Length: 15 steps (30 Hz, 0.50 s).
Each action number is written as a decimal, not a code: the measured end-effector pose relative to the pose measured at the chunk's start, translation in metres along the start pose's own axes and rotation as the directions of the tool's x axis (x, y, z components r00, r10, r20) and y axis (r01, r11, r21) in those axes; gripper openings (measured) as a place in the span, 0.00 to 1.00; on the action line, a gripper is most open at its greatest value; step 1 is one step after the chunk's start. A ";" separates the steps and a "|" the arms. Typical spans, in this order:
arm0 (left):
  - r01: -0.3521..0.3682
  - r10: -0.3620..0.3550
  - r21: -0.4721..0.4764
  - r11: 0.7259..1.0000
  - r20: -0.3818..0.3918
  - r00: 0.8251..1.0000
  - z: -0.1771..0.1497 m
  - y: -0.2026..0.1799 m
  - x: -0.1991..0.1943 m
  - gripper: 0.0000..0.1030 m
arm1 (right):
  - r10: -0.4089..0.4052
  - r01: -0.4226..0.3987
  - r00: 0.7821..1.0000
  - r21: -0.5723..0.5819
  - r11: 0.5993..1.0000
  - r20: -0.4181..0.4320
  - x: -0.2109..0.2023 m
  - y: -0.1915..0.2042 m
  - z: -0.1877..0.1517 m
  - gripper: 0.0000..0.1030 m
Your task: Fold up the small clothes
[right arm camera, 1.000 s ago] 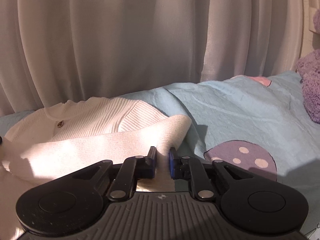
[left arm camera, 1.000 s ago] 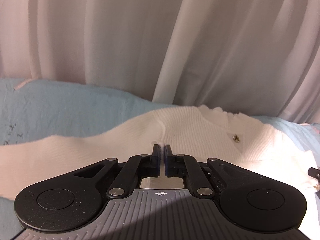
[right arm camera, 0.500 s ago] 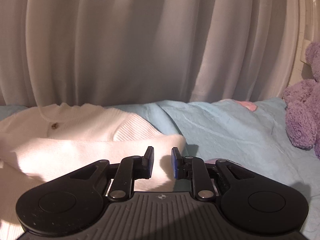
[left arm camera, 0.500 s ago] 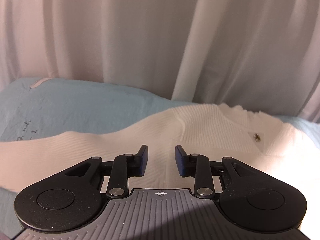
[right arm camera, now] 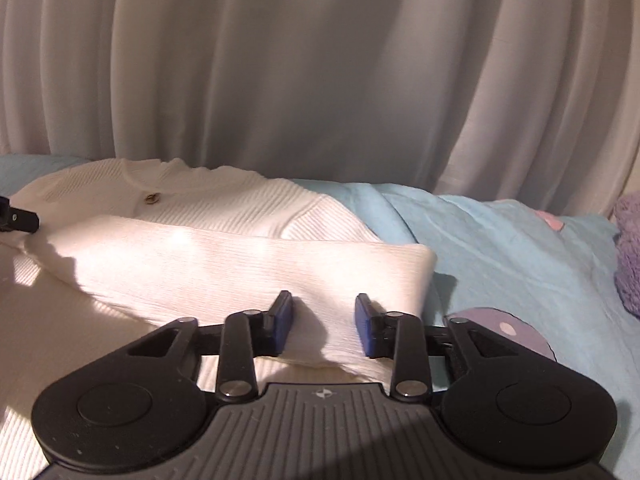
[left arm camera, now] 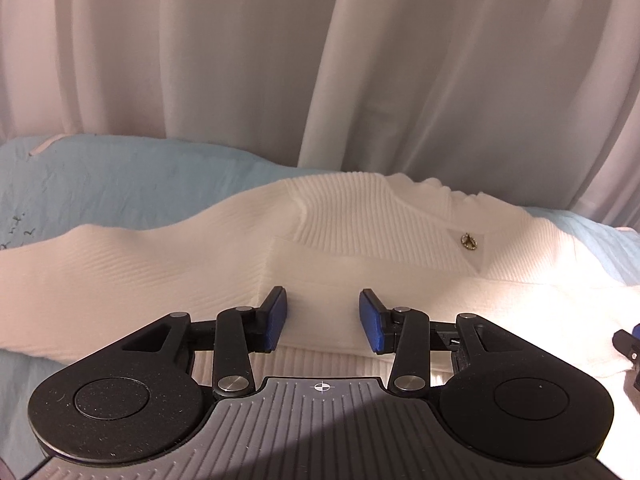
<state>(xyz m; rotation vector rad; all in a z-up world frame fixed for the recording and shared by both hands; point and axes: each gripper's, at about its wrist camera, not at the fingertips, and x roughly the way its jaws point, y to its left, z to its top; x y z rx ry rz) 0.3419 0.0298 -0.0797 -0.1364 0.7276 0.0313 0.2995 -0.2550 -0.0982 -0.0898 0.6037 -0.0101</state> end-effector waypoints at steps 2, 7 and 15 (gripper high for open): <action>-0.001 0.001 0.009 1.000 0.003 1.000 -0.002 0.000 0.000 0.44 | -0.005 0.004 1.000 -0.019 1.000 -0.013 -0.002 0.001 0.002 0.36; -0.011 0.011 0.012 1.000 -0.002 1.000 -0.002 -0.001 -0.004 0.44 | 0.061 -0.061 0.998 0.018 0.998 0.001 -0.014 0.019 0.013 0.32; -0.018 0.014 -0.108 0.994 -0.033 0.999 -0.005 0.034 -0.020 0.58 | 0.001 -0.003 0.999 -0.028 1.000 -0.049 -0.012 0.019 0.006 0.31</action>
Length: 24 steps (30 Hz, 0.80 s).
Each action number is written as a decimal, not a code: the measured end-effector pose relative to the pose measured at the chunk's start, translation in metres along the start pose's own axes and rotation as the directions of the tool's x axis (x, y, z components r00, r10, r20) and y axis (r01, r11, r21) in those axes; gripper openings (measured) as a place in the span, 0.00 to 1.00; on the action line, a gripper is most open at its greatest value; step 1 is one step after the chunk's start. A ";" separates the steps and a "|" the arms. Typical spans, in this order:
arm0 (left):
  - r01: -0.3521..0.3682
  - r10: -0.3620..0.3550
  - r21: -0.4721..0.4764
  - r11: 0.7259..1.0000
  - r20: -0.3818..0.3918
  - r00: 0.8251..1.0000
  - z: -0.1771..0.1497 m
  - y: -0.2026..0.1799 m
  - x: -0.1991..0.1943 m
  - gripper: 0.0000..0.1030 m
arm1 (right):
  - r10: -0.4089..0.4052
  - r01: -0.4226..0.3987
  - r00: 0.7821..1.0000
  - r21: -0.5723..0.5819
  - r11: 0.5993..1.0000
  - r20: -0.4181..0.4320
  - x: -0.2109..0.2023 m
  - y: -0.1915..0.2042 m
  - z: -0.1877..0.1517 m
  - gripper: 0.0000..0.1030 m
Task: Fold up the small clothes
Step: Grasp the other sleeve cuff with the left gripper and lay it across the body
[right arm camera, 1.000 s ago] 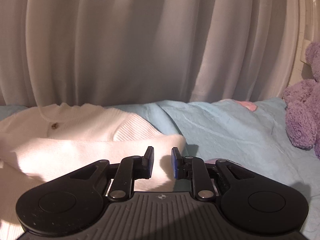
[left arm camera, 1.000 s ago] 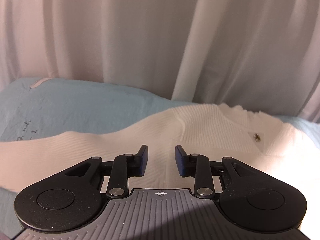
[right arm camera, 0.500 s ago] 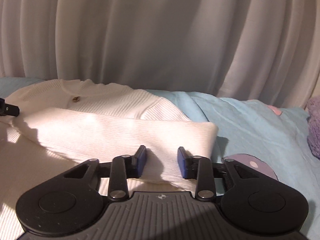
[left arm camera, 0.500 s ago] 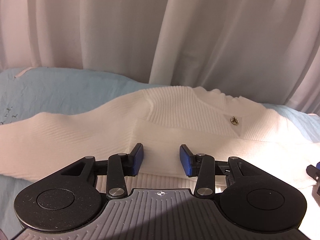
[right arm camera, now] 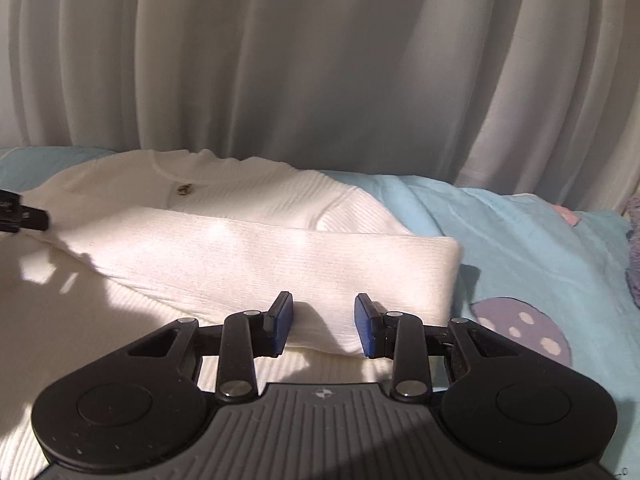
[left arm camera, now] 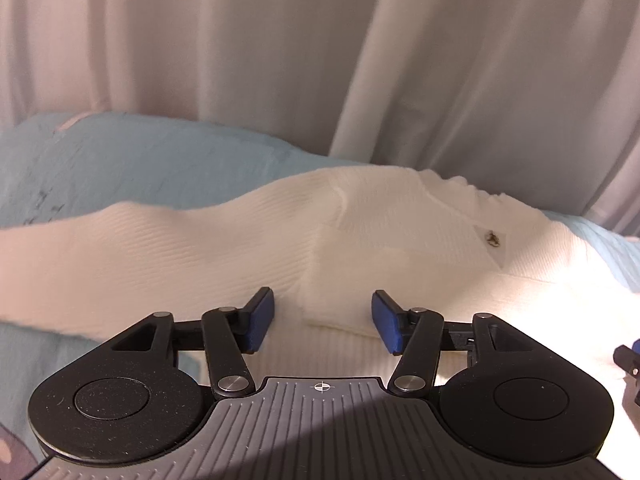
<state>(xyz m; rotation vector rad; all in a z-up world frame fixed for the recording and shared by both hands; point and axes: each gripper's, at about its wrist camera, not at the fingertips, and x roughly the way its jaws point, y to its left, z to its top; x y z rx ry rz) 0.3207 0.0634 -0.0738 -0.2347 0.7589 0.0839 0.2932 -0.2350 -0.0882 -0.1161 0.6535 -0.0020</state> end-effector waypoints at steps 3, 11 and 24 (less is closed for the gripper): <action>0.012 -0.012 -0.153 0.988 0.004 1.000 -0.004 0.047 -0.025 0.59 | -0.046 0.049 0.998 0.096 0.994 -0.031 -0.010 -0.015 0.003 0.31; -0.110 0.193 -0.665 0.739 0.052 0.980 -0.029 0.232 -0.084 0.69 | 0.209 -0.176 0.977 0.413 0.893 -0.037 -0.047 -0.033 -0.009 0.31; 0.239 0.154 -0.960 0.145 0.261 0.953 -0.078 0.371 -0.078 0.09 | 0.273 -0.226 0.960 0.404 0.887 -0.063 -0.044 -0.004 -0.006 0.31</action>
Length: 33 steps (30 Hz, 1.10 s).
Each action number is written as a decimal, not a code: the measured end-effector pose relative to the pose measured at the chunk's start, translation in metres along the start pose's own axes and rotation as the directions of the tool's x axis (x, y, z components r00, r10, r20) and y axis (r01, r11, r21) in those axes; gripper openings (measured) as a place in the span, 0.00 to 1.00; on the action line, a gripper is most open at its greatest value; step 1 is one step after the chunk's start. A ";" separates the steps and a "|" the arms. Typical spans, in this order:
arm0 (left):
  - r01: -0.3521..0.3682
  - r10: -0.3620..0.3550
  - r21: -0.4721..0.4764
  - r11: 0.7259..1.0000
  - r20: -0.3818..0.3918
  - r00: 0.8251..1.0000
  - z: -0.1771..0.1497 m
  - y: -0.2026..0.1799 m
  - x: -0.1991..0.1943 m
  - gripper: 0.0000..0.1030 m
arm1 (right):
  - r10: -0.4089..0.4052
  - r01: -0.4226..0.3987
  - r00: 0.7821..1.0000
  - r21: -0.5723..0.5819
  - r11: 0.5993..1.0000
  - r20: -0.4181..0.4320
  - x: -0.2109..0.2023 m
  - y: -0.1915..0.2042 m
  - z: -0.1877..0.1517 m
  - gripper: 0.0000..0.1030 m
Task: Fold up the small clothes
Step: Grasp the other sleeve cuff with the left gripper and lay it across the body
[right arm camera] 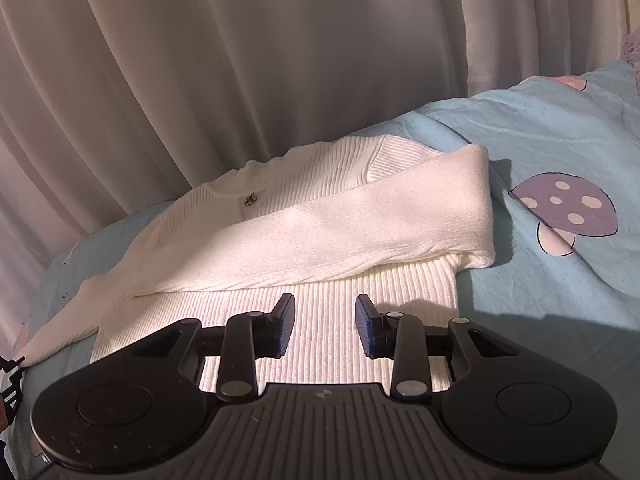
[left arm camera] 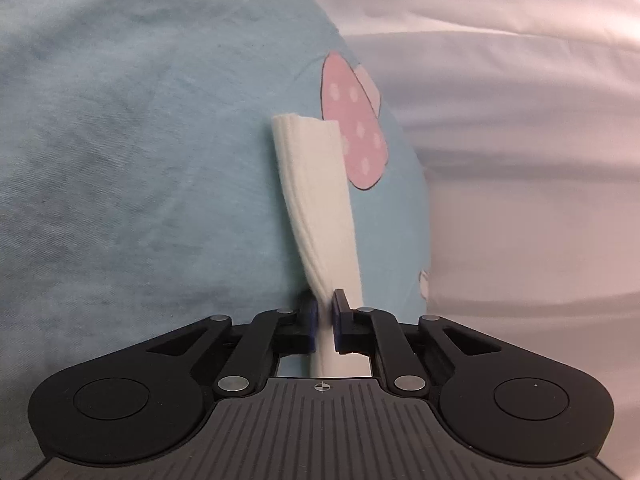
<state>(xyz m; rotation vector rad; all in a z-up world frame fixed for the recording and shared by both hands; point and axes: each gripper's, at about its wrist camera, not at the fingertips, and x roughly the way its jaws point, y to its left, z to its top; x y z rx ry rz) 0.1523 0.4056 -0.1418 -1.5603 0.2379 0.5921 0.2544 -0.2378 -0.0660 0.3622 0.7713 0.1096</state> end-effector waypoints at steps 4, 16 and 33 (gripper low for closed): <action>-0.004 0.002 0.129 0.992 0.020 1.000 -0.010 -0.016 -0.010 0.08 | -0.020 0.020 1.000 0.002 1.000 0.001 -0.003 -0.003 0.000 0.31; 0.460 -0.107 0.814 0.354 -0.453 0.885 -0.289 -0.143 -0.034 0.10 | -0.029 0.027 0.999 0.037 0.999 0.045 -0.020 -0.015 -0.003 0.31; 0.082 0.170 0.936 0.341 -0.147 0.974 -0.293 -0.072 -0.028 0.88 | 0.178 -0.175 0.982 0.046 0.983 -0.057 0.052 0.028 0.030 0.40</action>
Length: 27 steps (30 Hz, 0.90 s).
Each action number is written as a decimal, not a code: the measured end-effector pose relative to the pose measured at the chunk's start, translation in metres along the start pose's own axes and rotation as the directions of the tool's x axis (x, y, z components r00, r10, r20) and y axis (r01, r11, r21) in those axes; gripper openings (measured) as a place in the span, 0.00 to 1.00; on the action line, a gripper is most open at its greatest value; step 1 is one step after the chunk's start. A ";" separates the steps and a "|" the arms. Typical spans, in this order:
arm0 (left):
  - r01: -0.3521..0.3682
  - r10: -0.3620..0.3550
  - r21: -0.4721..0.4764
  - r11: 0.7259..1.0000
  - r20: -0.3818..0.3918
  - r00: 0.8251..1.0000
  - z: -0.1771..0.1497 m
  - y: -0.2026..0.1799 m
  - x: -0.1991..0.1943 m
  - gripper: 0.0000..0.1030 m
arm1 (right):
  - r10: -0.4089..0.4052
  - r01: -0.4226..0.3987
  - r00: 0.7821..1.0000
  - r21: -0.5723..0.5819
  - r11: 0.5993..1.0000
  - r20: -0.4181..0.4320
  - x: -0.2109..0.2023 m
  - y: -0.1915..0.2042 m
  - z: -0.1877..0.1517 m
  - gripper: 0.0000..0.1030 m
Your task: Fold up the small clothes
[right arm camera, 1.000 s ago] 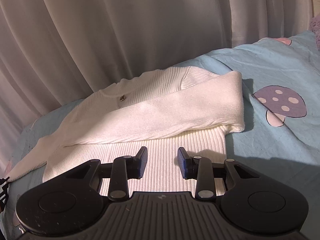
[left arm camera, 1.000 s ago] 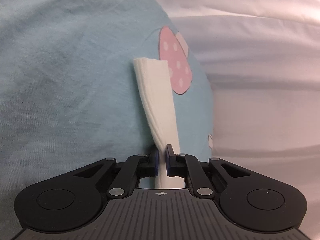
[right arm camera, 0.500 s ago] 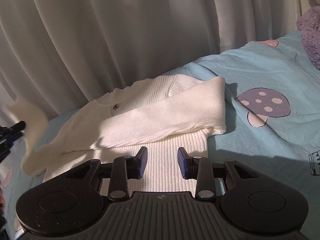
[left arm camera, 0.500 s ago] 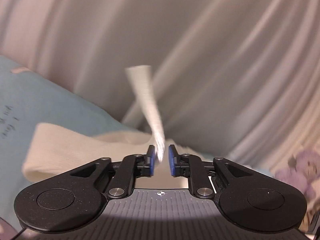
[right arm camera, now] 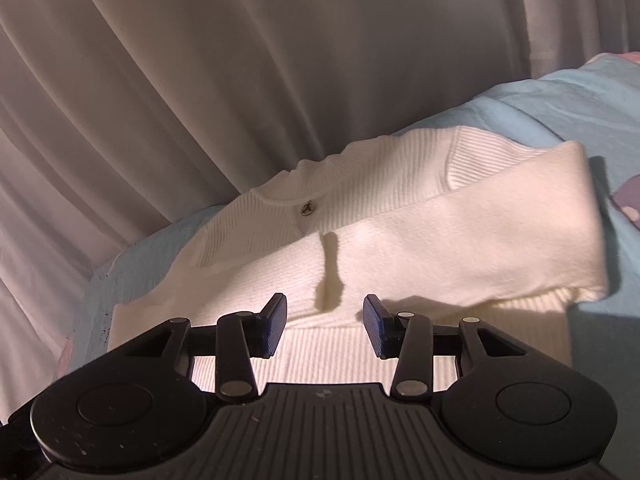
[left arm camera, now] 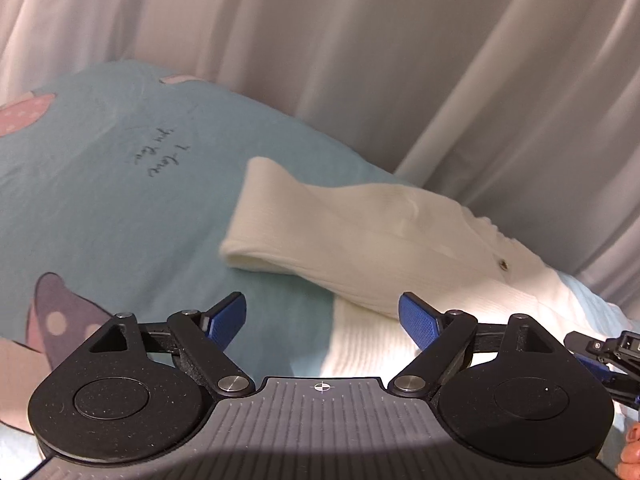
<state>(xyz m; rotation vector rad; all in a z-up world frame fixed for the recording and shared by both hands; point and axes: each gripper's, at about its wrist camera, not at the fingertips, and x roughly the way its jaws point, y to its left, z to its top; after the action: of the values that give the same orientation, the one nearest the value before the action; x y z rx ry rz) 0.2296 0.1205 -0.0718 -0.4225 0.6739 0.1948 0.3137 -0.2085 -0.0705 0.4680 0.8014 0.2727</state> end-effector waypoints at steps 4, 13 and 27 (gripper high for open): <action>-0.010 0.010 -0.036 0.999 0.000 1.000 0.004 0.014 -0.002 0.93 | 0.006 -0.007 0.999 -0.017 1.000 -0.034 0.029 0.015 0.004 0.40; 0.006 -0.005 0.029 1.000 -0.036 0.999 0.003 0.002 0.009 0.93 | -0.124 0.180 0.967 -0.251 0.951 0.221 -0.011 0.049 0.014 0.07; 0.061 -0.048 0.127 0.990 -0.106 0.993 0.006 -0.036 0.038 0.93 | -0.196 0.194 0.971 0.029 0.981 0.135 -0.019 -0.058 0.013 0.23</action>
<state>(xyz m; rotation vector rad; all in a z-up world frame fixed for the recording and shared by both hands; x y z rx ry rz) 0.2729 0.0924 -0.0802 -0.3267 0.7709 0.0765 0.3140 -0.2702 -0.0803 0.4143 0.7092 0.0506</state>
